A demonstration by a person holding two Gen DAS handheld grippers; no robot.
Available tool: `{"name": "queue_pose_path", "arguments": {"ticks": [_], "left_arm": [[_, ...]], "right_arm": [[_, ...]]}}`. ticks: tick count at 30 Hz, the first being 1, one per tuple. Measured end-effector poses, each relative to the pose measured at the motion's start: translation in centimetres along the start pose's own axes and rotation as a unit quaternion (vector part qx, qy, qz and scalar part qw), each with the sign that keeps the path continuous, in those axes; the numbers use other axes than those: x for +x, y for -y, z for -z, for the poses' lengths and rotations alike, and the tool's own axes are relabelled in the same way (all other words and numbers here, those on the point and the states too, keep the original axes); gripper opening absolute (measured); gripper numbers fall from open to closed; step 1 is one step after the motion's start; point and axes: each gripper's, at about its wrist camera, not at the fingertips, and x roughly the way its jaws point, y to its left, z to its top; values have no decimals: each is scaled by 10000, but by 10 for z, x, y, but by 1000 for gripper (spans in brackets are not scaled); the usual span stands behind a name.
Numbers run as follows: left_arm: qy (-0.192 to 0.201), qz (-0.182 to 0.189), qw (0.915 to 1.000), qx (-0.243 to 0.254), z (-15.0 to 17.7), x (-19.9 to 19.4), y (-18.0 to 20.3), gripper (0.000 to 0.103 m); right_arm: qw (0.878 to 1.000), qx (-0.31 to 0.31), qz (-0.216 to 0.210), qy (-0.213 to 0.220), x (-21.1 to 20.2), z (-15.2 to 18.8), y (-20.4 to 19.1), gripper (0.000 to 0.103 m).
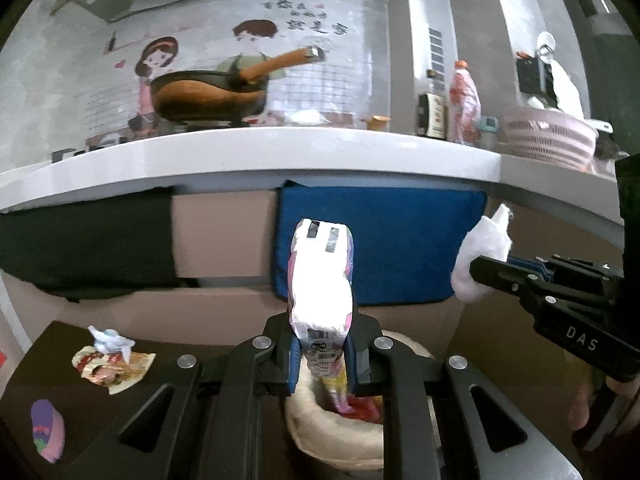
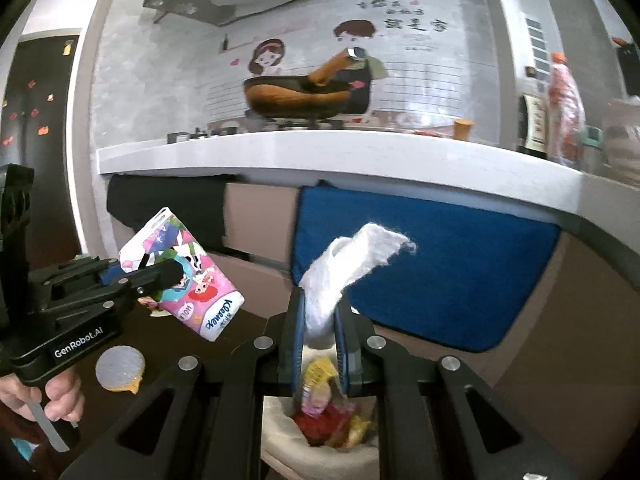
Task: Collect trash
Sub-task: 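Carry the tissue pack and tissue paper with both tools over the bin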
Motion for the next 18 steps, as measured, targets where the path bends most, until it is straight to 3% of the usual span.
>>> {"name": "queue_pose_path", "arguments": {"ticks": [6,18], "left_arm": [[-182,-8,9998,100,7,13,19,18],[-546,217,9982,-112,29,49,11,18]], "right_arm": [[9997,231,83,-49,-2,18,22,13],[9986,468,-24,-246,23,42,36,14]]}}
